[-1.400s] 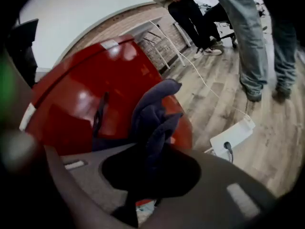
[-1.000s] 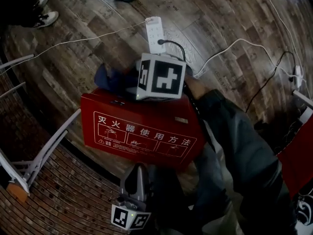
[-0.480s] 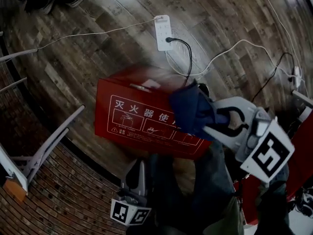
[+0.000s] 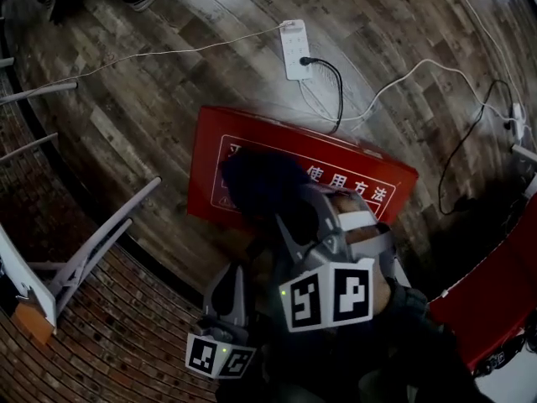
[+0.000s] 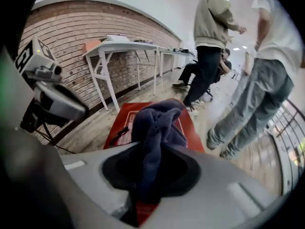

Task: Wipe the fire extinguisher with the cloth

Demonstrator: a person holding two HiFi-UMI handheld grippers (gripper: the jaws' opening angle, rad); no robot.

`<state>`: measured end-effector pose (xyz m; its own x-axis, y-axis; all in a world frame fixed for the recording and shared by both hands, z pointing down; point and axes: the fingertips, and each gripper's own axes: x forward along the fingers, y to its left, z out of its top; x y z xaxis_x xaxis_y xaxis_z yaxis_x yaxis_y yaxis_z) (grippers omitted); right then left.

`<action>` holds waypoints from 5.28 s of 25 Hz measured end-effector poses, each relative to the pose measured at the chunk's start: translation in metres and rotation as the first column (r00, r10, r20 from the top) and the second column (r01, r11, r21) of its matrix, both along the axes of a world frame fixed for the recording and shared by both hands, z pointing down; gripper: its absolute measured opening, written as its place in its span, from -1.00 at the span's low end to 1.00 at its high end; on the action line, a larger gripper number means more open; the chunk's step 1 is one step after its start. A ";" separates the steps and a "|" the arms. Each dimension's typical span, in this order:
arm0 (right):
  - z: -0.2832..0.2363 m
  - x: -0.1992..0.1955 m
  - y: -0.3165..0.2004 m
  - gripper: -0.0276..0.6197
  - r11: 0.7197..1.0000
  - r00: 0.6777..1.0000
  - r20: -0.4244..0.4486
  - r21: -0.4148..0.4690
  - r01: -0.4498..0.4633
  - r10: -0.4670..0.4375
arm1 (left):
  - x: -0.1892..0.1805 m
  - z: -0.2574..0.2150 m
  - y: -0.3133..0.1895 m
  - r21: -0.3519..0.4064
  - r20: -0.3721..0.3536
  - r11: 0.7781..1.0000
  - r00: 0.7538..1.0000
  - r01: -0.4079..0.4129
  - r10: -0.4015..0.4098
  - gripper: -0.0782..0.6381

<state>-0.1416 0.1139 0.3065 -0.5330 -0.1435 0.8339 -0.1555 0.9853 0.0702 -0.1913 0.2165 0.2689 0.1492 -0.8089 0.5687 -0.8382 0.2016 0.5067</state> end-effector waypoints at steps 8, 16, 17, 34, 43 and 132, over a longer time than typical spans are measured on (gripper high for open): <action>0.002 -0.009 0.050 -0.65 0.985 0.990 0.092 -0.123 0.121 -0.110 | -0.008 0.008 0.027 -0.030 -0.002 0.999 0.999 0.042 -0.042 -0.77; 0.001 0.153 0.038 -0.65 0.975 0.974 -0.055 -0.002 -0.221 0.220 | 0.002 0.010 0.019 -0.018 -0.031 1.000 0.999 -0.016 0.016 -0.77; 0.002 0.165 0.038 -0.65 0.964 0.962 -0.072 0.008 -0.265 0.265 | 0.002 0.011 0.019 -0.018 -0.034 1.000 0.999 -0.024 0.023 -0.77; -0.001 0.049 0.001 -0.65 0.989 0.991 0.000 0.063 -0.132 0.132 | 0.026 0.027 0.023 -0.035 -0.050 0.990 0.990 -0.136 0.134 -0.77; 0.004 0.194 -0.015 -0.65 0.910 0.881 -0.238 0.175 -0.376 0.410 | 0.030 0.028 0.021 -0.031 -0.058 0.991 0.990 -0.134 0.132 -0.77; 0.077 0.044 0.108 -0.65 0.638 0.528 0.358 -0.428 -0.640 0.770 | 0.011 0.044 0.042 -0.078 -0.028 0.993 0.996 -0.085 0.083 -0.77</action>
<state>-0.0972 0.2221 0.3832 -0.6548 -0.5051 0.5623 -0.7522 0.5083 -0.4193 -0.1805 0.2589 0.3131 0.2296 -0.7458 0.6254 -0.8412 0.1713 0.5130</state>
